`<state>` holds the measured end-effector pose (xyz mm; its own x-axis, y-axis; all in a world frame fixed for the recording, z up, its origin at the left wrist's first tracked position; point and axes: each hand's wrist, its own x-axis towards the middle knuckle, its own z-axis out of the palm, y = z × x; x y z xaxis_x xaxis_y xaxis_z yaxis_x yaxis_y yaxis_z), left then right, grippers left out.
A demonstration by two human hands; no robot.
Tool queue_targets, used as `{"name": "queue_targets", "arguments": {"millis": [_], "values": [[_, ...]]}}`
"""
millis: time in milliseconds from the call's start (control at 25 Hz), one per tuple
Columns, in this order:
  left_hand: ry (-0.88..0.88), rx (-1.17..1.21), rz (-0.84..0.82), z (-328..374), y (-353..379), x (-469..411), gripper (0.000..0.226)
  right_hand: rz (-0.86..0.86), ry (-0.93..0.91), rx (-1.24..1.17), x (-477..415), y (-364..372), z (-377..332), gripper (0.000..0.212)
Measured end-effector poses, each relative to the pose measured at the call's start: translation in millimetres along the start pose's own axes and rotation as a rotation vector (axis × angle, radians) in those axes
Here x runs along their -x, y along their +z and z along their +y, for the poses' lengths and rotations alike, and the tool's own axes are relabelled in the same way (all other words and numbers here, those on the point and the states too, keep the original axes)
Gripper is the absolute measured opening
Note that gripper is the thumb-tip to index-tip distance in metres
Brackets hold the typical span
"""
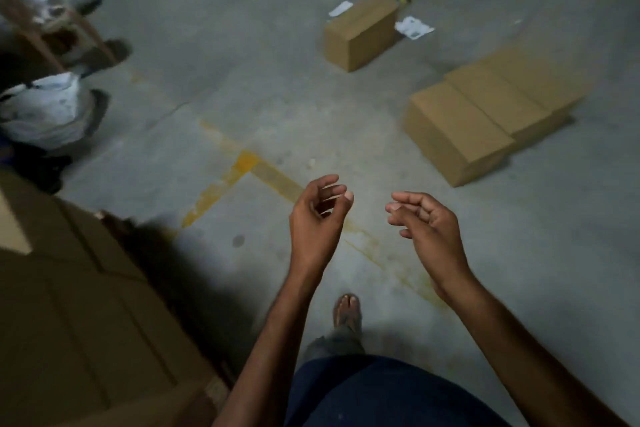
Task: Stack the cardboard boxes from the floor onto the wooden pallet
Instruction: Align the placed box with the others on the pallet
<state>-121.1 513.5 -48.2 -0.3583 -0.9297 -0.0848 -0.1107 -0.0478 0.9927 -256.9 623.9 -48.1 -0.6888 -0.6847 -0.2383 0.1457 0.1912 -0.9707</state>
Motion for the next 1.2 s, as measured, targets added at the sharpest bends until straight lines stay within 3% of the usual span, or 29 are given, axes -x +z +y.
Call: {"name": "queue_targets", "arguments": {"millis": [280, 520, 920, 1200], "values": [[0.017, 0.003, -0.263, 19, 107, -121, 0.027, 0.302, 0.008, -0.022, -103, -54, -28, 0.014], [0.001, -0.03, -0.394, 19, 203, -189, 0.018, 0.427, 0.041, 0.03, -191, -117, -36, 0.016], [-0.136, -0.089, -0.283, 4, 398, -311, 0.021, 0.339, 0.129, 0.163, -403, -265, -36, 0.016], [-0.268, -0.142, -0.304, -33, 487, -408, 0.024, 0.399, 0.217, 0.295, -546, -325, 3, 0.017]]}}
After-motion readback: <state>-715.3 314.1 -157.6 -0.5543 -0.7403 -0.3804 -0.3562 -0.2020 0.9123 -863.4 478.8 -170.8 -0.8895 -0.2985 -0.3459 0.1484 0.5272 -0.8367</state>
